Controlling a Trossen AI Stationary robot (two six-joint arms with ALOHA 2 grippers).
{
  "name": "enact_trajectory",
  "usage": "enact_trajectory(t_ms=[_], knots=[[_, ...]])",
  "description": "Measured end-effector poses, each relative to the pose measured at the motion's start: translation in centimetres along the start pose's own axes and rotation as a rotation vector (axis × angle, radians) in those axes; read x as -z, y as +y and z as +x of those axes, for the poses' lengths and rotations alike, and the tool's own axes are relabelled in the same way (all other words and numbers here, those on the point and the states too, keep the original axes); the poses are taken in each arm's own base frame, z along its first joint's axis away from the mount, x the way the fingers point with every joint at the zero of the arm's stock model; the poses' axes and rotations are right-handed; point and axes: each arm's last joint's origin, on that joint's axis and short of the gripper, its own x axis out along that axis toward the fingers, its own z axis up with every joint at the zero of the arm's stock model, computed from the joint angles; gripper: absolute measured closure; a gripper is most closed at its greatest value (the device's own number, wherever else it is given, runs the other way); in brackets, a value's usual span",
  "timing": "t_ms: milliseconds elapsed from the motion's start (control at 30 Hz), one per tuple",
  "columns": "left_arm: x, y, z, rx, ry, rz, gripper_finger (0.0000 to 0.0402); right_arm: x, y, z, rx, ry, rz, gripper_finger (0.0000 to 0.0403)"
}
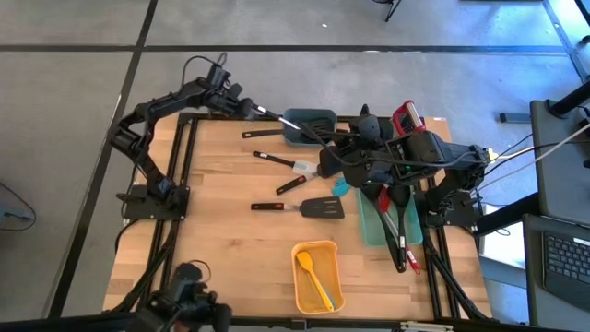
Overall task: Pick & Place Kitchen Items
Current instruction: Adjust the green bin
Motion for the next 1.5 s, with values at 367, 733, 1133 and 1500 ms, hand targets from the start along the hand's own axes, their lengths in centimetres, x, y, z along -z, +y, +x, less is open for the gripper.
enact_trajectory(t_ms=[367, 733, 1133, 1500], knots=[[-2.1, 4.0, -4.2, -0.016, -0.183, -0.058, 0.0150, 0.0, 0.0, 0.0, 0.000, 0.000, 0.000, 0.0325], [-4.6, 4.2, -6.6, 0.136, -0.381, -0.025, 0.0149, 0.0, 0.0, 0.0, -0.005, 0.009, 0.000, 0.0325], [-6.4, -3.1, -6.2, 0.632, -0.336, 0.146, 0.0149, 0.0, 0.0, 0.0, -0.008, 0.015, -0.008, 0.0325], [-2.4, -11.6, 0.0, 0.817, -0.055, 0.272, 0.0149, 0.6, 0.3, -0.1, -0.129, 0.188, -0.154, 0.0325]])
